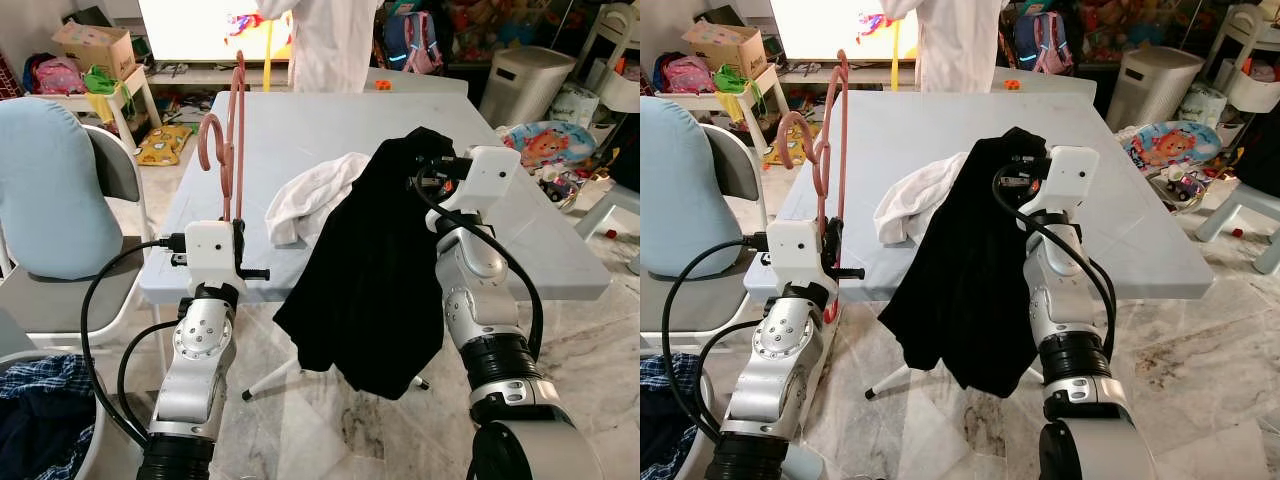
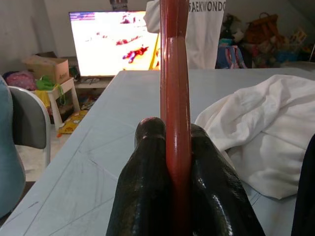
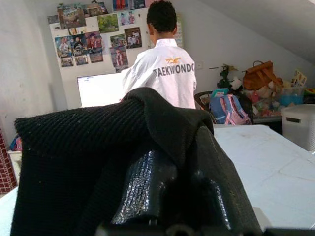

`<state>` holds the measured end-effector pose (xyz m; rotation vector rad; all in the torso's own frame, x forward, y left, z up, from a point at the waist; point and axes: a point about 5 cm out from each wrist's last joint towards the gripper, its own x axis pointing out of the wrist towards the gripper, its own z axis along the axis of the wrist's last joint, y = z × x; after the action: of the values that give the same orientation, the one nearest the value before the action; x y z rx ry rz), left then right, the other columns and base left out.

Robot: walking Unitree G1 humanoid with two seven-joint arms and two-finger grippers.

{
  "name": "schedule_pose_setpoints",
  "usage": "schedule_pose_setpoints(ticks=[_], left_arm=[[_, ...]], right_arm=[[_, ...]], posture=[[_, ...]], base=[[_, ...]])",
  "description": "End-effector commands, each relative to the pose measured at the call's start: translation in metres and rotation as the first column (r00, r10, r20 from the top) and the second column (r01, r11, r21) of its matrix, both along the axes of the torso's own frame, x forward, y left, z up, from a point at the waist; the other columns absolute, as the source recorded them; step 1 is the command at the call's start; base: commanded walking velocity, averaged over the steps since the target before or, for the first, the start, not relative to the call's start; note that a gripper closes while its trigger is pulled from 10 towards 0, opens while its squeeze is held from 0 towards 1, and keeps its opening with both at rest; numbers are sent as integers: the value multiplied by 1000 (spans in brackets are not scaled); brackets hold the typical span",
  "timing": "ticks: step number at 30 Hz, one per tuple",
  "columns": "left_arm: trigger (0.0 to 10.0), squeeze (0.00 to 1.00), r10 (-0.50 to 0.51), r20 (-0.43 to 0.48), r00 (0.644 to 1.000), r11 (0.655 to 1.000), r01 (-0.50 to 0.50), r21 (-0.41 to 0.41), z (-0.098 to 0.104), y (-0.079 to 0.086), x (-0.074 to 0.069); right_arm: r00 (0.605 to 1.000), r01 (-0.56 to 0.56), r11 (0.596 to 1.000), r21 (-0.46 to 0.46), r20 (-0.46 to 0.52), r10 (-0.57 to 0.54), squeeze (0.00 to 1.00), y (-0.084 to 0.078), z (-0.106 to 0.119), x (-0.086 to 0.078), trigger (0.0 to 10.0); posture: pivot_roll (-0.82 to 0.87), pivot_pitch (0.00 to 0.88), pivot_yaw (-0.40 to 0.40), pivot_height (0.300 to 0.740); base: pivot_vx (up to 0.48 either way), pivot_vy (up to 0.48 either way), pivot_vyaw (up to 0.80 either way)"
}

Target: Hang hanger

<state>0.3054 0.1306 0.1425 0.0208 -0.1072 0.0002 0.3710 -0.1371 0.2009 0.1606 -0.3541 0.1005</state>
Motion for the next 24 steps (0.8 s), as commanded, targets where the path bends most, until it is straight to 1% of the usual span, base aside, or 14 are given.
schedule_pose_setpoints(ticks=[1, 3, 12, 15, 20, 24], left_arm=[[10000, 0, -6, 32, 999, 1000, 7, -13, 6, 0, 2], [10000, 0, 1, 30, 1000, 1000, -1, -26, 6, 1, 1], [10000, 0, -5, 27, 1000, 1000, 6, -29, 5, 1, 3], [10000, 0, -3, 19, 1000, 1000, 3, -27, 4, 0, 3], [10000, 0, 4, 18, 1000, 1000, -3, -18, 3, -1, 3], [10000, 0, 0, 35, 999, 1000, 1, -6, 5, -2, 1]], right_arm=[[999, 5, 1000, -4, 44, -5, 0, -2, 11, 2, 0], [999, 6, 1000, -5, 43, -6, 0, -2, 11, 2, 0], [999, 3, 1000, -7, 43, -2, 0, -1, 10, 2, 0], [999, 2, 1000, -8, 42, -2, 0, -1, 10, 2, 0], [999, -1, 1000, -11, 39, 2, 0, -1, 9, 3, 0], [999, -5, 1000, -12, 42, 6, 0, -2, 11, 4, 0]], posture=[[65, 56, -10, 740], [65, 56, -10, 740], [62, 54, -8, 740], [60, 53, -8, 740], [61, 53, -12, 740], [64, 53, -18, 740]], base=[[382, 0, 0], [398, 0, 0], [372, 0, 0], [251, 0, 0], [0, 0, 0], [0, 0, 0]])
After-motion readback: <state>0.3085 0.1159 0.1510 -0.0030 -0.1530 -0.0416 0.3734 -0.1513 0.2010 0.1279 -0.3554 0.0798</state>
